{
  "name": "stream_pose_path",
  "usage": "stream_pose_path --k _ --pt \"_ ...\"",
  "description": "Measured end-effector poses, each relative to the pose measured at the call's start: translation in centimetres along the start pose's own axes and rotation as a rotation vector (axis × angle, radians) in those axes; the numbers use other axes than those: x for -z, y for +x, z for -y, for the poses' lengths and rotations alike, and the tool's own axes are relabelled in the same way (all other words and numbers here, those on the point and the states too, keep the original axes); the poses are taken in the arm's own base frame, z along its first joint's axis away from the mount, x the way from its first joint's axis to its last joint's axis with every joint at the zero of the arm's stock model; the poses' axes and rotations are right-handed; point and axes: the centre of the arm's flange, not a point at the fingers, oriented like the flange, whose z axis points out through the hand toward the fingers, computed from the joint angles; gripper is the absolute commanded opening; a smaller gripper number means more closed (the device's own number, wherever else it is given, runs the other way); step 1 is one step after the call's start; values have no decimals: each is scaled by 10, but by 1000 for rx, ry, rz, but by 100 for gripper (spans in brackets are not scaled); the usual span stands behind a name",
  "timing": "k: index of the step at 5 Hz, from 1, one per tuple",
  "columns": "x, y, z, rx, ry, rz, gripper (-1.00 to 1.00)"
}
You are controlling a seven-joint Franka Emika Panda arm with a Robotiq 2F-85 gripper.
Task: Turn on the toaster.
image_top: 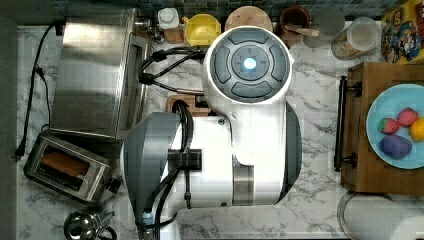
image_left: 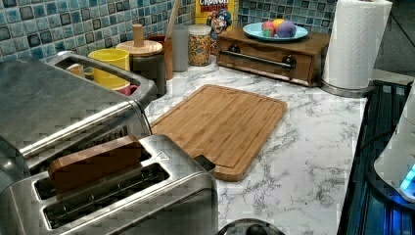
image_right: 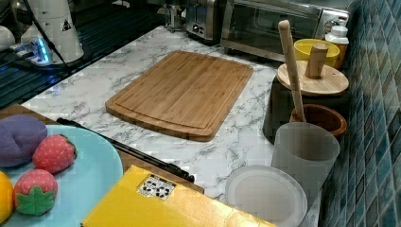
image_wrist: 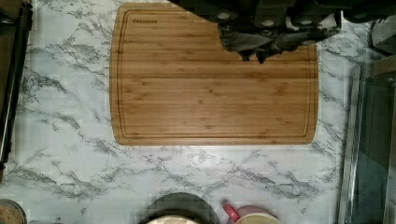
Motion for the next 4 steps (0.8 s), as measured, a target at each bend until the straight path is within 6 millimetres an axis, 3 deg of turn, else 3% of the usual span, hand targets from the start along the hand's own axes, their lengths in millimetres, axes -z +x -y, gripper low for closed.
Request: stream_pose_path --k 4 --pt "-6 -4 0 1 -1 1 -100"
